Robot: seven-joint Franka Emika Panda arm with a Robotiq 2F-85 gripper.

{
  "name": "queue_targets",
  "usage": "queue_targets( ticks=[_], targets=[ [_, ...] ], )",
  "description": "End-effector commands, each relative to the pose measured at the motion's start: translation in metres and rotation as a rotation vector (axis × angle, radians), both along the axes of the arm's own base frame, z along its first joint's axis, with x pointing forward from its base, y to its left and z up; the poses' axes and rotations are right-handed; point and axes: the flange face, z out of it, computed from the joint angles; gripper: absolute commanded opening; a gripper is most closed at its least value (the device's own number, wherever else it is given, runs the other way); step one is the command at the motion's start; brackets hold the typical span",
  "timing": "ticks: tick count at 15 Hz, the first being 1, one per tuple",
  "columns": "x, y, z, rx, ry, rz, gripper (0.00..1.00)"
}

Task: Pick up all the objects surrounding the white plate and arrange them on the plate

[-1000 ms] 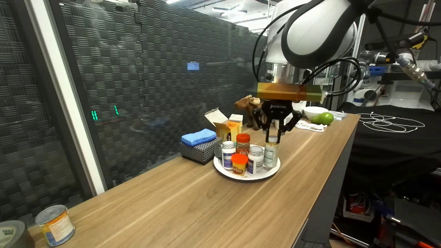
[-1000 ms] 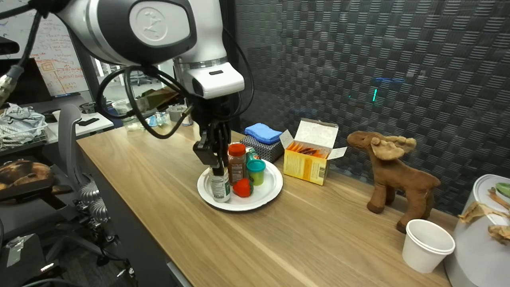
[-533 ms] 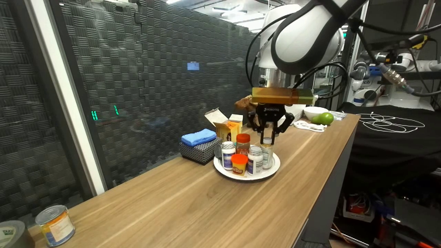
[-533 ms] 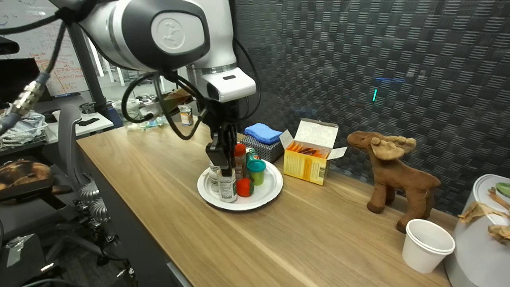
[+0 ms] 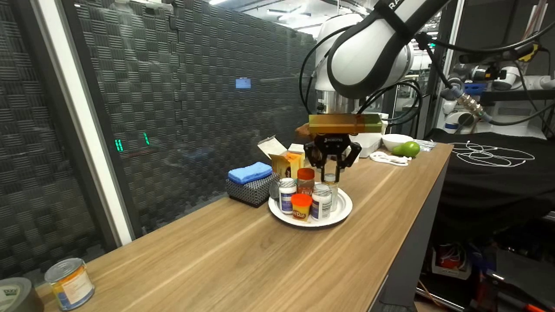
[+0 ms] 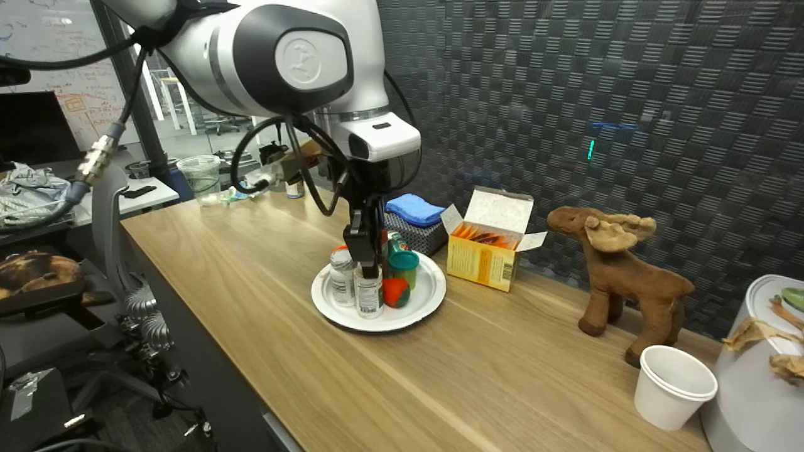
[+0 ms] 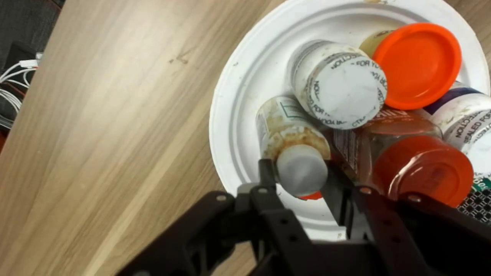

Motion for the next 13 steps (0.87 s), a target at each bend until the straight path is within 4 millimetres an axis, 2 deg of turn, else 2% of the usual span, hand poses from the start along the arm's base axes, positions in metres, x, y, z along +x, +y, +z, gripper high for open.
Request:
queue_targets(
  ticks=[1, 4, 5, 11, 12, 13],
  targets=[
    [-0.009, 0.003, 0.018, -0.014, -0.018, 0.021, 0.69],
    [-0.027, 0.010, 0.045, 0.010, -0.025, 0.053, 0.94],
    [-0.035, 0.017, 0.058, 0.023, -0.003, 0.115, 0.99],
    [-0.062, 0.047, 0.149, 0.071, 0.034, 0.449, 1.00],
    [-0.065, 0.052, 0.159, 0.087, 0.045, 0.501, 1.00],
    [-0.057, 0.044, 0.137, 0.053, 0.040, 0.411, 0.99]
  ],
)
